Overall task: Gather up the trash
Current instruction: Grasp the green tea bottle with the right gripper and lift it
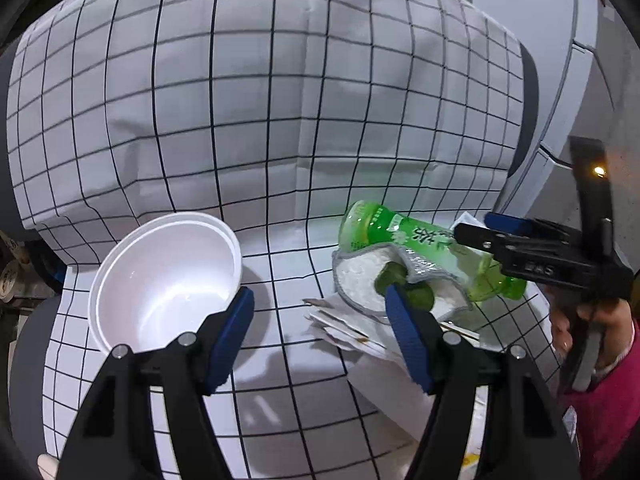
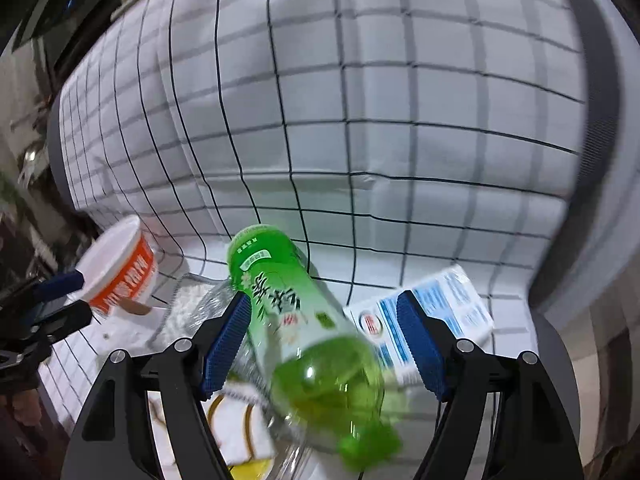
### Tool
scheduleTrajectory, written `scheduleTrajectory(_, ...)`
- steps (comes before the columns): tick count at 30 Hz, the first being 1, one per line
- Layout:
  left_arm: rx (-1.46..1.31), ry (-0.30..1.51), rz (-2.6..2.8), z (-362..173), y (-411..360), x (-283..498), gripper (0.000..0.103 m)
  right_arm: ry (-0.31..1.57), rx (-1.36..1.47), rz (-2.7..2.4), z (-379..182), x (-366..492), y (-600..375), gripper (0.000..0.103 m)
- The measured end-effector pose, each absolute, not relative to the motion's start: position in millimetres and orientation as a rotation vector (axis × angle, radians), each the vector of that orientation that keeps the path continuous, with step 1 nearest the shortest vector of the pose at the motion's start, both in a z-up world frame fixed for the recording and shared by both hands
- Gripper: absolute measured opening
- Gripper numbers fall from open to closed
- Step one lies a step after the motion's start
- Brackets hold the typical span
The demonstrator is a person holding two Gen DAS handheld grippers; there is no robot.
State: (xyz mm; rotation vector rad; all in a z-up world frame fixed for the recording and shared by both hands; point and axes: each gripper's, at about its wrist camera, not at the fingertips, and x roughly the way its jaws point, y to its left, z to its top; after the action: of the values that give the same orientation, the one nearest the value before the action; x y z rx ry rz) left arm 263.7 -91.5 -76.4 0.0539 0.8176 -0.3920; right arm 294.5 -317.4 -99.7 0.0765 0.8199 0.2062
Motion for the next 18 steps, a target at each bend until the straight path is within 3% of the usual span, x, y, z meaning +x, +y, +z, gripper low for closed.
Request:
scheduleTrajectory(8,0.045,0.841,-0.39,-86,-87,268,0.066,0.985,-0.037,0.31,-123,306,-294,0.077)
scheduleTrajectory(11,0.042,0.839,-0.388,-84,-85,265,0.066,0.95,-0.148,0.26,-121,293,-280,0.069)
scheduleTrajectory(18,0.025,0.813,-0.372,-68,-74,242,0.066,0.729,-0.066,0.135,-67,233,-282,0.065)
